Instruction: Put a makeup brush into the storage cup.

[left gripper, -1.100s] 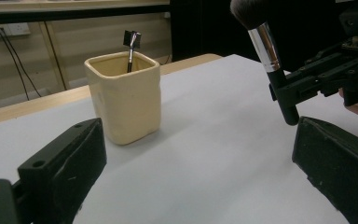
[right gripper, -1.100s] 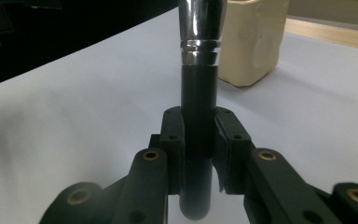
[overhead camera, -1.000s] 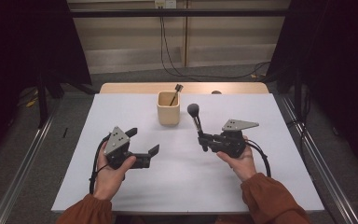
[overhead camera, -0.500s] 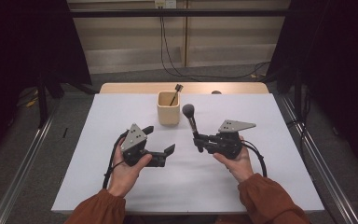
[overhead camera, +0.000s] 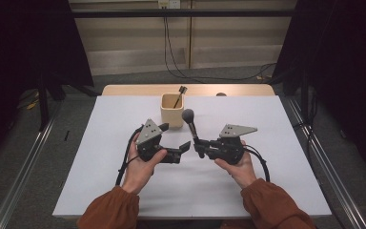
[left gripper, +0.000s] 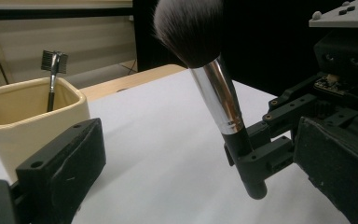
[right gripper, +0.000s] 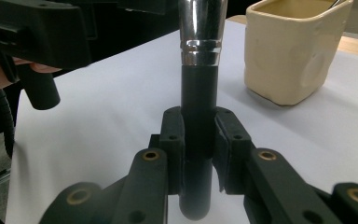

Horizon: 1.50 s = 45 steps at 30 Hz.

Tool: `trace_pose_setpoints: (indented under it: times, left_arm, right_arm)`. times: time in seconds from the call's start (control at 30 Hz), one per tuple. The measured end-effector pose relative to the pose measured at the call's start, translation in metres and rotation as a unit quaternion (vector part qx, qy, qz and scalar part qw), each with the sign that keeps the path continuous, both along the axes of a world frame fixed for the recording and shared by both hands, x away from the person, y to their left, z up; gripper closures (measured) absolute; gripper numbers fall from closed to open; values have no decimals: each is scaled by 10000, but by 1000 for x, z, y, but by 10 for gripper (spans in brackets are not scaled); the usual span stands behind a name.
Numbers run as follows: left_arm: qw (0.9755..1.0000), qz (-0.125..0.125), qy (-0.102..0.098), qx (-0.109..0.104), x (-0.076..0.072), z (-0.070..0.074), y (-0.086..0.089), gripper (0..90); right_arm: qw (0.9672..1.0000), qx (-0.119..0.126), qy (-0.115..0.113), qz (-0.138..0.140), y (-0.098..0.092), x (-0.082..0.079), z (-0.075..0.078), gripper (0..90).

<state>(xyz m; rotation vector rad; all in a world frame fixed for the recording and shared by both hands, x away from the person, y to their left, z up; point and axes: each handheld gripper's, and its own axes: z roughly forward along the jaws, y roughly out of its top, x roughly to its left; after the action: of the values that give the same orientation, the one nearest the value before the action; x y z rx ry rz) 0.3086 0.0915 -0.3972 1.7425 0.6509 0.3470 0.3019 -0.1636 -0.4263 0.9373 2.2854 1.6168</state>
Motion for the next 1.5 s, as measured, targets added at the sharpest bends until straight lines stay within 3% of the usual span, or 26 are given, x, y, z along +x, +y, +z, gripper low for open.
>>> trace_pose_setpoints:
  times: [0.37,0.63,0.73,0.8,1.0,1.27,1.5]
  left_arm:
    - [9998,-29,-12,217,9,0,-17,21]
    - [9998,-89,119,160,13,-2,-24,48]
    - [9997,-151,133,124,13,-4,-24,156]
    - [9997,-157,138,157,13,-5,-24,172]
    - [9997,-141,208,12,16,-7,-22,368]
    - [9993,-212,307,0,15,-11,-25,512]
    - [9988,-209,420,-152,17,-11,-23,557]
  right_arm:
    - [10000,4,12,43,4,-1,-1,757]
    - [10000,3,31,66,5,-3,-2,757]
    - [10000,-5,34,90,7,-3,-2,757]
    - [9999,-21,30,108,8,-4,-2,757]
    - [9999,-41,30,118,10,-4,-3,757]
    - [9999,-118,46,42,10,-4,-4,757]
    - [9999,-144,78,30,11,-3,-6,757]
